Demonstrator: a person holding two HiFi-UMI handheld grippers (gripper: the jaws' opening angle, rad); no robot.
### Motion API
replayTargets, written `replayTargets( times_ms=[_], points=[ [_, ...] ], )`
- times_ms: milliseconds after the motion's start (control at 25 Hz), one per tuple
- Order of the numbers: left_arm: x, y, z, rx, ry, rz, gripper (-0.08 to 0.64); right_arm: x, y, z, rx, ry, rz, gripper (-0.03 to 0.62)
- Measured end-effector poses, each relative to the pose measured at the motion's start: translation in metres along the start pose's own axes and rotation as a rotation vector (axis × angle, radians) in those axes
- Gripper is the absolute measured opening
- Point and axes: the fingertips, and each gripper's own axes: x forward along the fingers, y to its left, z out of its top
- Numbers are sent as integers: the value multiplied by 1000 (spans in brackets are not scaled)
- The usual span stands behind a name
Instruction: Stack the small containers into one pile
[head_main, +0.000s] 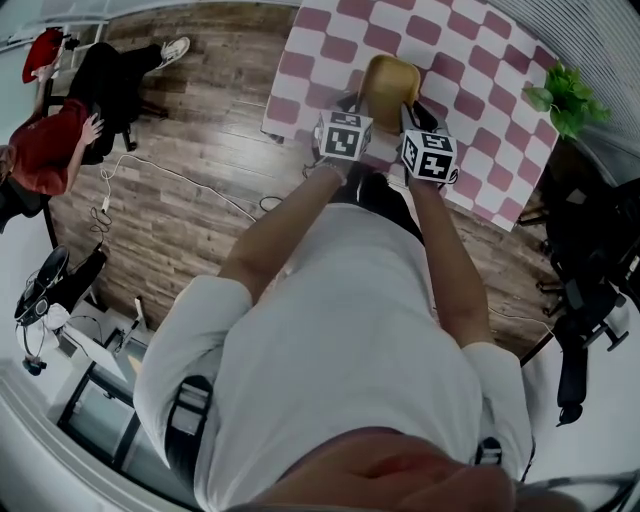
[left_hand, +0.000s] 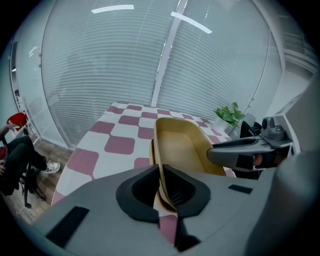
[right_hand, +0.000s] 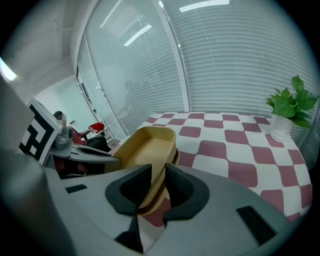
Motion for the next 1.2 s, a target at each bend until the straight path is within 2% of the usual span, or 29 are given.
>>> replayTargets(
  times_ms=[200,400,520,880,1040,1200],
  points=[
    [4,-1,-1,11,18,-17,43,6,-6,-7,7,27,-7,98],
    [-18,4,16,23,-68,-18,44,-8,-17,5,14,-24,-27,110],
    [-16,4,20,62,-113,-25,43,-10,-14,9,-14,-43,-18,66],
    [5,0,1,103,-47,-28,35,11,-3,-17,-48,2,11,49],
    [10,1,-1,120,-50,-22,34,15,-6,-22,-87,-10,9,38],
    [2,2,1,111,-61,-14,34,7,-6,-16,-76,-24,18,38]
  ],
)
